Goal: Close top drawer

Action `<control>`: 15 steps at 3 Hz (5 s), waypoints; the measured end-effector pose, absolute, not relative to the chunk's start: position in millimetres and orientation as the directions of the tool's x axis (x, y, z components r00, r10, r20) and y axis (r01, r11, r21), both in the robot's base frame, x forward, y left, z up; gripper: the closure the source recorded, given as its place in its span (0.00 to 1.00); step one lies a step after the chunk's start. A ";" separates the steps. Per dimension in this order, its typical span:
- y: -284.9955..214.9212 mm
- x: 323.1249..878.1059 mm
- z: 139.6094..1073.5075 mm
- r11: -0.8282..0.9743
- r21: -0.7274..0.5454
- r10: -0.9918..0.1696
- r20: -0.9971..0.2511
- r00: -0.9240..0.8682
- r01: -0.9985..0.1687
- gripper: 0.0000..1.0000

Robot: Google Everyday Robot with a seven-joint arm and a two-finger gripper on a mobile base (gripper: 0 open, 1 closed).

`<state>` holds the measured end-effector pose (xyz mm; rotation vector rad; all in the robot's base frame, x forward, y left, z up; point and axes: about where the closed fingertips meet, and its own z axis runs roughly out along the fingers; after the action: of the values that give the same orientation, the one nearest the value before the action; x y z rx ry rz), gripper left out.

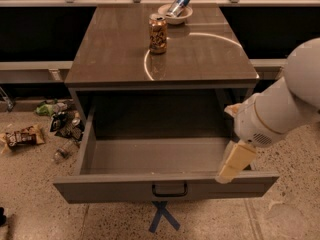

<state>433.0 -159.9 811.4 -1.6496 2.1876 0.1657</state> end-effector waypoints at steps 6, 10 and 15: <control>-127.8 439.7 714.7 0.169 -0.240 -0.906 -0.419 -0.056 -0.956 0.00; -133.4 481.4 704.8 0.142 -0.477 -0.958 -0.286 0.001 -0.867 0.42; -134.8 492.5 703.1 0.214 -0.337 -0.947 -0.301 -0.111 -0.917 1.00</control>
Offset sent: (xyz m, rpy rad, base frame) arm -0.0131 0.0254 -0.0884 0.0919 0.0148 0.0671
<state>492.5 -134.8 703.1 -1.7219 2.0480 -0.0906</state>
